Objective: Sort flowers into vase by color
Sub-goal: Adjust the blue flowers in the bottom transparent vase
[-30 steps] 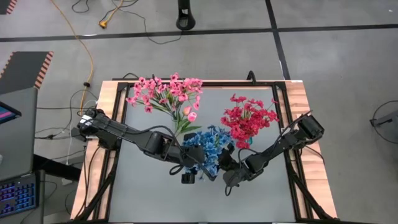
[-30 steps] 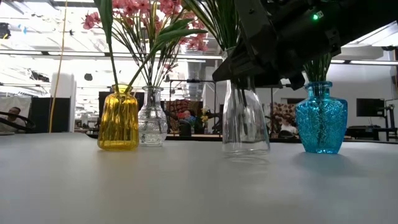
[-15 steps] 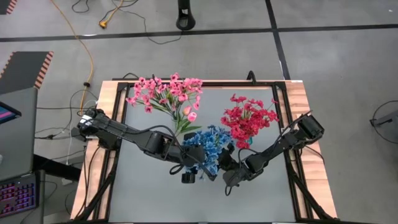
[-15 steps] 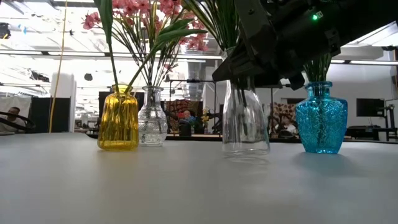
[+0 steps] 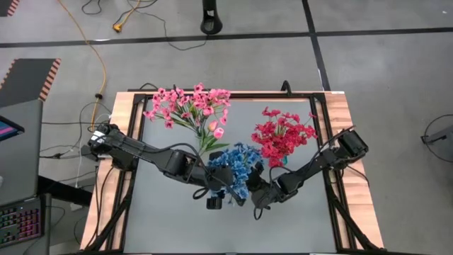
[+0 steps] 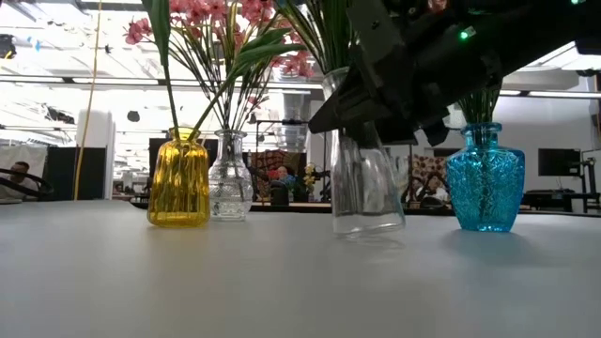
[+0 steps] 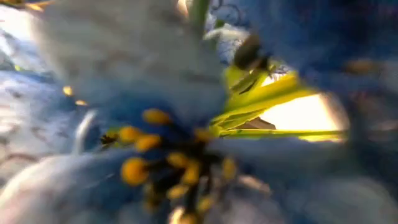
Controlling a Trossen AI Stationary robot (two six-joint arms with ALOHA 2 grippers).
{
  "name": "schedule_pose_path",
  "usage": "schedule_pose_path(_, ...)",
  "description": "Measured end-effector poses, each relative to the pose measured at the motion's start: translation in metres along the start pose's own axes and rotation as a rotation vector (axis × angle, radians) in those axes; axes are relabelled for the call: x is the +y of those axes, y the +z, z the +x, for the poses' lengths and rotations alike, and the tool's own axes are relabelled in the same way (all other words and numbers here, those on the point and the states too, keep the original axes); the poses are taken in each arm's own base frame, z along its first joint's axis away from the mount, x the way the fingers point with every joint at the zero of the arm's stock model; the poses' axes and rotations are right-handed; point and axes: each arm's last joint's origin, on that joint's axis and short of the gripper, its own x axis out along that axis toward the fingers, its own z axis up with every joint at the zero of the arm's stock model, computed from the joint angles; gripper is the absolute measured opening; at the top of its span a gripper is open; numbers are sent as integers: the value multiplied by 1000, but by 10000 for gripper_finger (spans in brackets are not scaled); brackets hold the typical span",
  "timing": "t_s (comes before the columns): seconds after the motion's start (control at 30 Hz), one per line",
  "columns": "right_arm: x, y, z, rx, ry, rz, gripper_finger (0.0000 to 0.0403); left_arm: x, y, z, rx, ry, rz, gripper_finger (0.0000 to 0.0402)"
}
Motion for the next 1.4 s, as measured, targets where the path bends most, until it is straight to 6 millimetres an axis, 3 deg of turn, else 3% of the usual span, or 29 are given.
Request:
schedule_pose_path(0.23,1,1,-2,-4,3,-1,295,-2,0,0,0,-4,4,222)
schedule_pose_path(1.0,22,-15,-43,-82,-3,-187,296,-3,3,0,-31,-10,7,221)
schedule_pose_path(1.4,24,-19,-50,-85,-8,-265,296,-6,2,-1,-29,-16,-6,221)
